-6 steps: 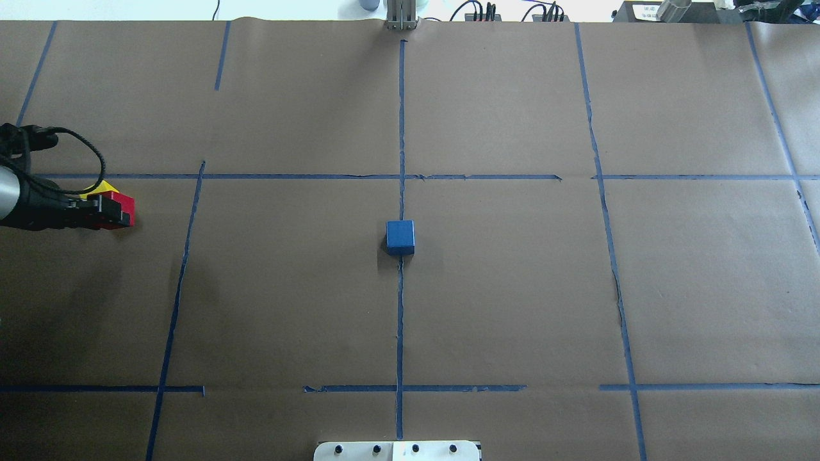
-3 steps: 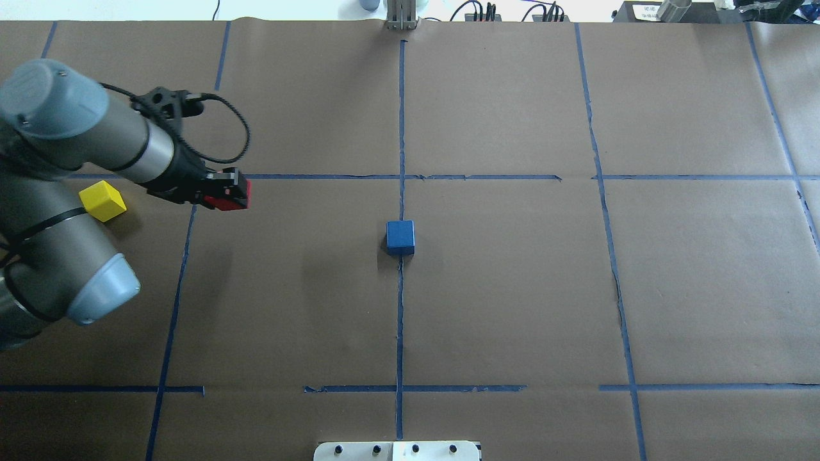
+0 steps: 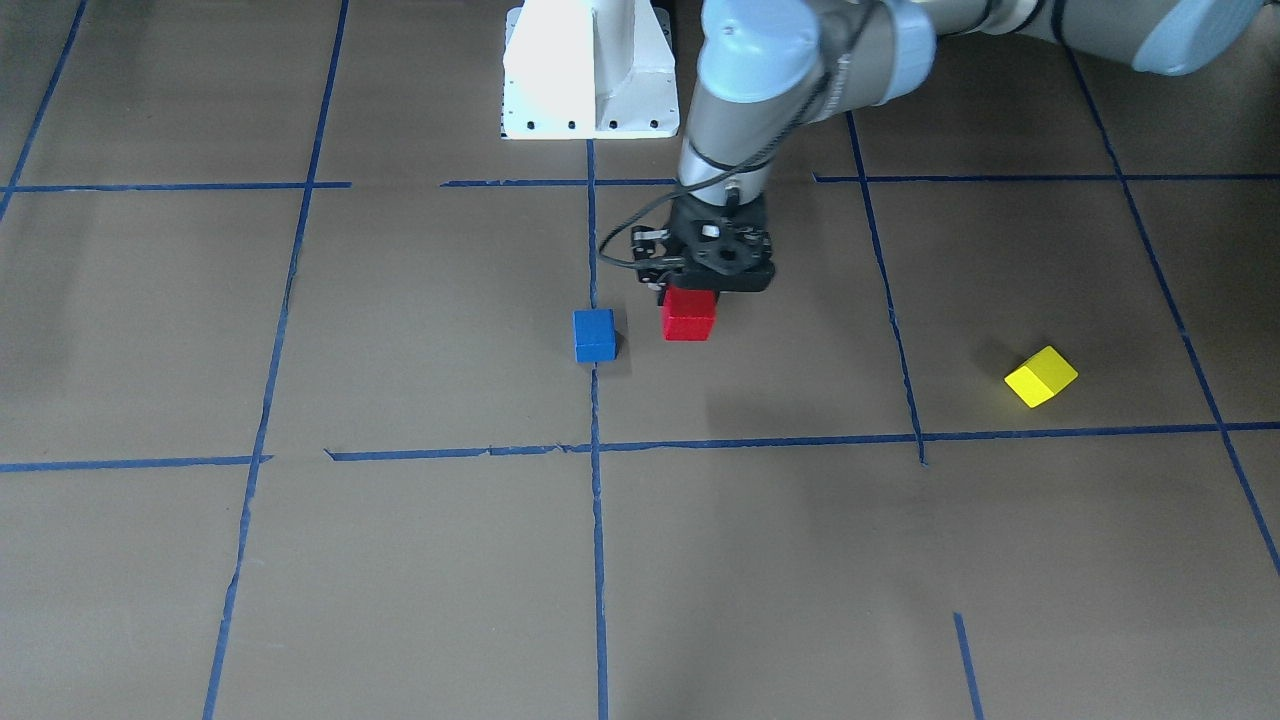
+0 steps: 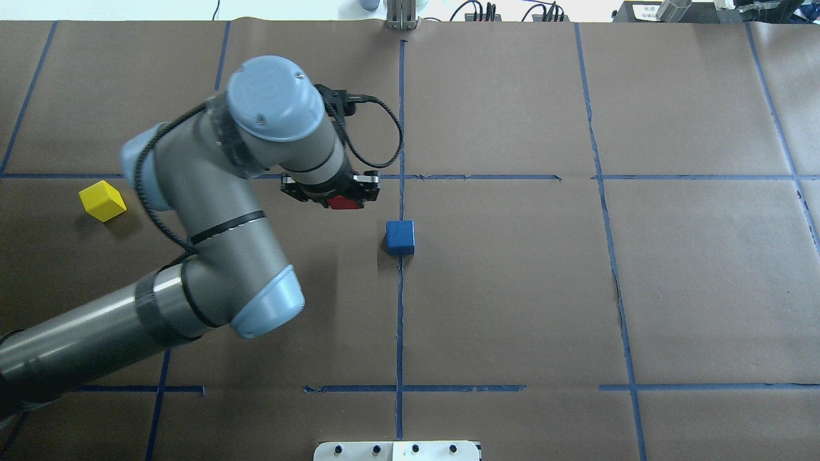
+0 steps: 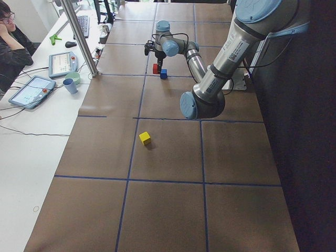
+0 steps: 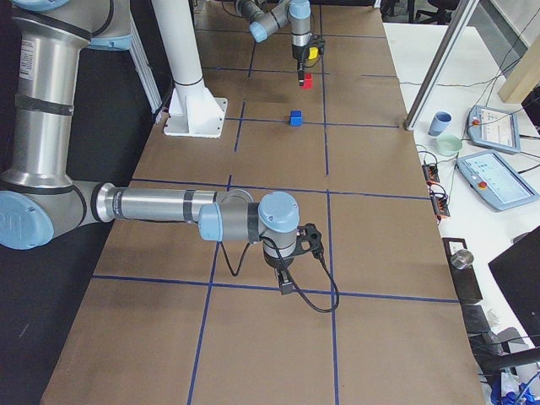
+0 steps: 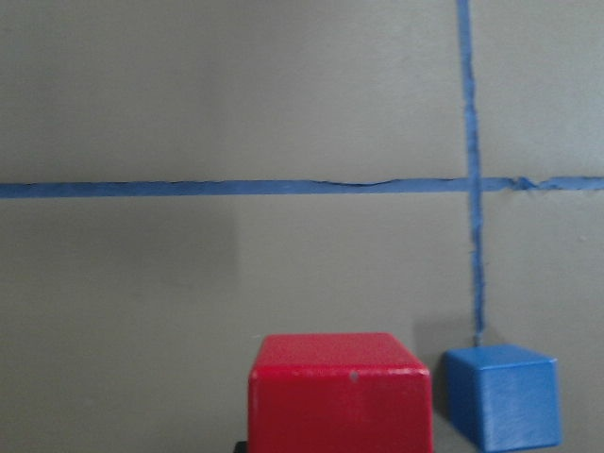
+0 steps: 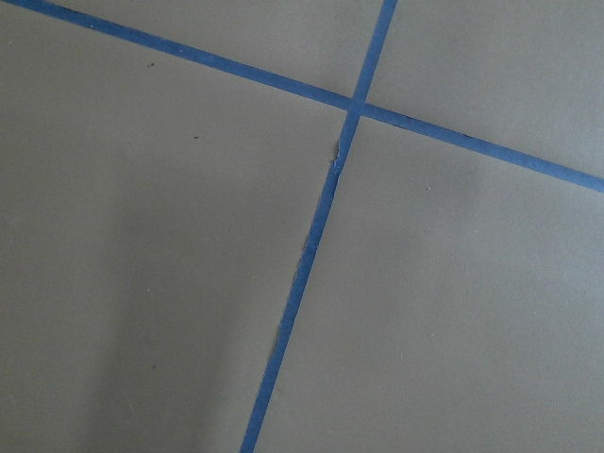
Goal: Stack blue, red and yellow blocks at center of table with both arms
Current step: 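Carry the red cube with the left gripper above the blue cube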
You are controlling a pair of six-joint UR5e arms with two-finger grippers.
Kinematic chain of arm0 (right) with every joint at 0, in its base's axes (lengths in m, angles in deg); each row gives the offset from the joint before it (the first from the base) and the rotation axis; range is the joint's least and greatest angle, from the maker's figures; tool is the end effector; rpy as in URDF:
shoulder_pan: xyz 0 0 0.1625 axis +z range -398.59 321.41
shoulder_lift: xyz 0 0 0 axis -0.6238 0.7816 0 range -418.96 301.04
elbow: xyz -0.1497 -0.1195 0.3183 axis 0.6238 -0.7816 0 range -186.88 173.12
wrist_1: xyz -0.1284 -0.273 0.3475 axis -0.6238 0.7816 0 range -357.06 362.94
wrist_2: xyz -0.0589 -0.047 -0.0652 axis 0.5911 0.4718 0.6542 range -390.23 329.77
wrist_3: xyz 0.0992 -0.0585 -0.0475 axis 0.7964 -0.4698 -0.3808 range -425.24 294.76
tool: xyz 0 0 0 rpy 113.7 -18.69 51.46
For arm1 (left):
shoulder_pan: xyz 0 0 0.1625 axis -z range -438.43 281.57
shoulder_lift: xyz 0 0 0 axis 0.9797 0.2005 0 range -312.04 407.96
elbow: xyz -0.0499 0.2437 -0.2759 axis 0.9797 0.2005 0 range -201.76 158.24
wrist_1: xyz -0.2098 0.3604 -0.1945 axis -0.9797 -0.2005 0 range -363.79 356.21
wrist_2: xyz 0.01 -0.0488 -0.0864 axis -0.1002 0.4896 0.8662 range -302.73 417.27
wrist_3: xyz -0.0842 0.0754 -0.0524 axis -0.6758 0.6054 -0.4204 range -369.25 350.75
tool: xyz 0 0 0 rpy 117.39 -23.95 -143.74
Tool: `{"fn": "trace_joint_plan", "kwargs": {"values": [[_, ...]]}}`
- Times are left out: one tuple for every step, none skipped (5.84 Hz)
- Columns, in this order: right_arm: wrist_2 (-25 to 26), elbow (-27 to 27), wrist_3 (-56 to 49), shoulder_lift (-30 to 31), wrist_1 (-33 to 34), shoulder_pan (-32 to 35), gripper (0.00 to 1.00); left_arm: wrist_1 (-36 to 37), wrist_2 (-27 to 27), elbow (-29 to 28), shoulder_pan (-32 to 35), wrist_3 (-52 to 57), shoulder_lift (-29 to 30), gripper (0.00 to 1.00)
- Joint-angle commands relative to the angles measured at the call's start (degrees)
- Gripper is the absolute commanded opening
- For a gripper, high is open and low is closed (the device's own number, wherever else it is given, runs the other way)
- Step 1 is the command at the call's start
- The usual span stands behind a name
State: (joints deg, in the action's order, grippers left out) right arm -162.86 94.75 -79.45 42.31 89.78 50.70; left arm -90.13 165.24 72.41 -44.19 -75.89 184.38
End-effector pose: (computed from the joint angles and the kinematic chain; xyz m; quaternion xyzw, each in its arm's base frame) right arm 0.0431 -0.4735 0.6095 0.0711 -0.3574 -0.1319 0.9219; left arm 0.5281 -0.4742 0.0864 0.0640 0.4137 -0.0240 0.9079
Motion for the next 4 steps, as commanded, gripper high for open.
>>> {"fn": "trace_joint_plan", "kwargs": {"values": [[0.00, -0.02, -0.03, 0.07, 0.00, 0.00, 0.99, 0.48, -3.98, -8.80, -3.99, -2.52, 7.09, 0.04], [0.00, -0.28, -0.03, -0.02, 0.00, 0.00, 0.99, 0.39, -4.34, -9.17, -5.31, -2.53, 7.10, 0.04], [0.00, -0.29, -0.03, 0.06, 0.00, 0.00, 0.99, 0.22, -4.35, -9.61, -6.54, -2.36, 6.75, 0.04], [0.09, -0.29, -0.03, -0.02, 0.00, 0.00, 0.99, 0.21, -4.35, -9.61, -6.90, -2.44, 6.75, 0.05]]}}
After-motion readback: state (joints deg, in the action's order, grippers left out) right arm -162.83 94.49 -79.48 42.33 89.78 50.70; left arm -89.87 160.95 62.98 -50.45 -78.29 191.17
